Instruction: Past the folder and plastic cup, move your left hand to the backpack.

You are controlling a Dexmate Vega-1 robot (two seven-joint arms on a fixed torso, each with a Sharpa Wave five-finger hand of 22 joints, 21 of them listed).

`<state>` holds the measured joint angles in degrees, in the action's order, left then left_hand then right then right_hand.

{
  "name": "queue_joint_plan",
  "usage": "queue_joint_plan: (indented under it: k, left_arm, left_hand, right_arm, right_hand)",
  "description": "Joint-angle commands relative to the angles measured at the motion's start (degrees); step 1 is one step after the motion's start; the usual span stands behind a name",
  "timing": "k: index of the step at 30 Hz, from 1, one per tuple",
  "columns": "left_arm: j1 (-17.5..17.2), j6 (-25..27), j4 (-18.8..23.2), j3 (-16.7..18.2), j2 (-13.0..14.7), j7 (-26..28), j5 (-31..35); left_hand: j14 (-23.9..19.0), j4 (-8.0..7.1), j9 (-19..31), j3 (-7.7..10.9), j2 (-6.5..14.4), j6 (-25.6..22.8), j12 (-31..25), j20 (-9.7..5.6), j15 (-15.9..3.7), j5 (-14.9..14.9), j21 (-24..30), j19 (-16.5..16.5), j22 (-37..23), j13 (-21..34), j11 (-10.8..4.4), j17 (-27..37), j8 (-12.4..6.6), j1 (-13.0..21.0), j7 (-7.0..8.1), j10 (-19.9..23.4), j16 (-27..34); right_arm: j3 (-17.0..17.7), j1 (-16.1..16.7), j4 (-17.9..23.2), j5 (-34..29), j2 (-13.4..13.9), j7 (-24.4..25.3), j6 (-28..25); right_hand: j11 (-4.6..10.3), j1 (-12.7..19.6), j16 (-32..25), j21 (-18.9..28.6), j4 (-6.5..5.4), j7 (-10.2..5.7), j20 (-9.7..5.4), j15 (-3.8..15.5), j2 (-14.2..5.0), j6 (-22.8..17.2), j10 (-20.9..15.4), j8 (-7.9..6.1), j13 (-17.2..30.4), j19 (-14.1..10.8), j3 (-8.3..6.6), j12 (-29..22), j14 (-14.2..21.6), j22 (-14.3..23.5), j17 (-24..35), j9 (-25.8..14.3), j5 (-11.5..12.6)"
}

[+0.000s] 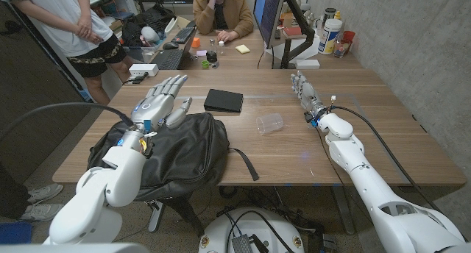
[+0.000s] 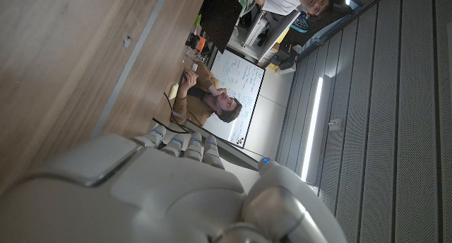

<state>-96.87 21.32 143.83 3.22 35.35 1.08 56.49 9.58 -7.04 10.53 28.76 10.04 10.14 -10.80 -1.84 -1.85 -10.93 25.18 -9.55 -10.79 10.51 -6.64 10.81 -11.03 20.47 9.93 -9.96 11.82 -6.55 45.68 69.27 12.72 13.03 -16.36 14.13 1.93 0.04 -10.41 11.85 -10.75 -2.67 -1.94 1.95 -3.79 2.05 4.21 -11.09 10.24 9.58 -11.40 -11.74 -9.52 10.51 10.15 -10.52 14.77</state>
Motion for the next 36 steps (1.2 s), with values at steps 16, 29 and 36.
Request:
queue_joint_plan:
  k: [16,29,36]
  left_arm:
    - [0.16,3.73,-0.18,-0.83,1.92,-1.99,0.33]
    - [0.88,6.23,0.05,-2.19,3.03,-4.32,0.99]
    - [1.08,7.37,0.13,-2.74,3.65,-5.14,1.15]
  left_hand:
    - [6.69,-0.16,0.22,1.29,0.27,0.18,0.03,0.72,-1.79,0.01,-0.4,-2.58,-0.25,0.23,0.65,0.17,0.05,1.59,-0.53,-4.37,-0.02]
    - [6.52,-0.28,0.25,1.96,0.32,0.06,-0.04,1.11,-1.73,0.08,-0.29,-2.12,-0.26,0.24,0.55,0.23,0.0,2.23,-0.51,-4.36,0.07]
    - [6.49,-0.33,0.26,2.25,0.33,0.07,-0.06,1.27,-1.68,0.11,-0.31,-2.08,-0.26,0.24,0.62,0.26,0.0,2.51,-0.53,-4.38,0.09]
  right_arm:
    - [-0.35,-1.15,-1.82,-0.52,-0.34,-0.21,0.69]
    - [-0.16,-1.33,-2.5,-0.36,-0.34,-0.54,0.9]
    - [-0.11,-1.41,-2.67,-0.38,-0.3,-0.66,0.9]
  right_hand:
    - [0.24,-0.06,-0.08,-0.02,0.11,-0.48,-5.56,1.19,-6.1,0.31,0.2,0.18,0.16,0.62,-0.02,0.06,-3.3,0.23,0.08,-0.13,0.44]
    - [0.27,-0.05,-0.08,-0.02,0.12,-0.51,-5.55,1.18,-6.11,0.31,0.23,0.17,0.16,0.64,-0.04,0.07,-3.31,0.23,0.08,-0.13,0.45]
    - [0.23,-0.03,-0.07,-0.01,0.13,-0.5,-5.55,1.14,-6.11,0.35,0.21,0.18,0.16,0.65,-0.07,0.06,-3.33,0.23,0.07,-0.13,0.46]
